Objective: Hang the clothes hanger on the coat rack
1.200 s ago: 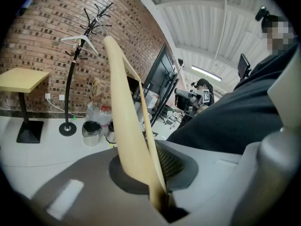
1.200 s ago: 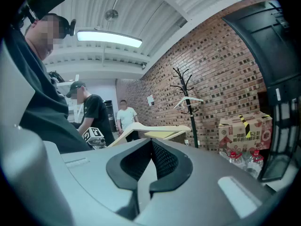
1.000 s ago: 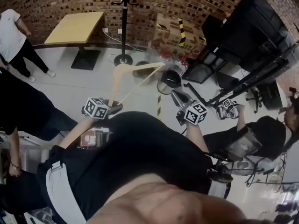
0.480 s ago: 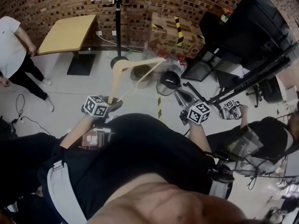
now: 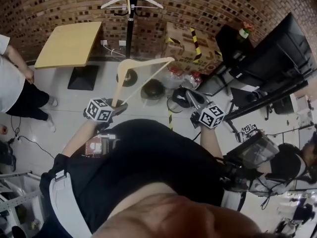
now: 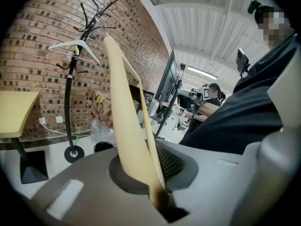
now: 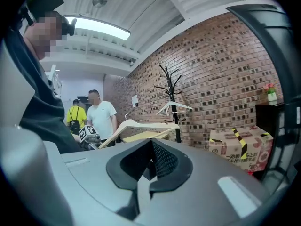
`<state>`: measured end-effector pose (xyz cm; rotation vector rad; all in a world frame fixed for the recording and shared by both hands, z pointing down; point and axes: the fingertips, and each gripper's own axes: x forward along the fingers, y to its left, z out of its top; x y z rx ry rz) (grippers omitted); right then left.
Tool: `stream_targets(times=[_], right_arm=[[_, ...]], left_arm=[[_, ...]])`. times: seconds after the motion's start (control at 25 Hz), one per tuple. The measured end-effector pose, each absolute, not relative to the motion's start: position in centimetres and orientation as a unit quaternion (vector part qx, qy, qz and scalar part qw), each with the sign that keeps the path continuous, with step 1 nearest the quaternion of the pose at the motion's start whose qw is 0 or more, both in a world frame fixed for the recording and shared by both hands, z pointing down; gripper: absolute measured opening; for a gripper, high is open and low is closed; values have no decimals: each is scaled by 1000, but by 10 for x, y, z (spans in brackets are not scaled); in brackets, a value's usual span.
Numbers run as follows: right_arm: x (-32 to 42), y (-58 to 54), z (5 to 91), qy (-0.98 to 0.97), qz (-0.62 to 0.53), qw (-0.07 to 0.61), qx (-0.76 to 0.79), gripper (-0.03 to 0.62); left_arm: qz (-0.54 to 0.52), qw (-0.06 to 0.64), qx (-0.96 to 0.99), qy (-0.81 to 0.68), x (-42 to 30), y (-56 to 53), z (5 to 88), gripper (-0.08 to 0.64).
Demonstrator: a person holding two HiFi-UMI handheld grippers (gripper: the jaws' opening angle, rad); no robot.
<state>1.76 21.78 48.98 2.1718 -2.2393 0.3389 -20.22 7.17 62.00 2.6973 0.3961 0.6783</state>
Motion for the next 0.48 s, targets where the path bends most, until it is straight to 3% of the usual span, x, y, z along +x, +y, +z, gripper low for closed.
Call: stream_targets(times=[0.48], right_arm=[[40,60,471,-737,106,23,667,14]], left_arm=[[238,151,953,109,-212,-38,625,23]])
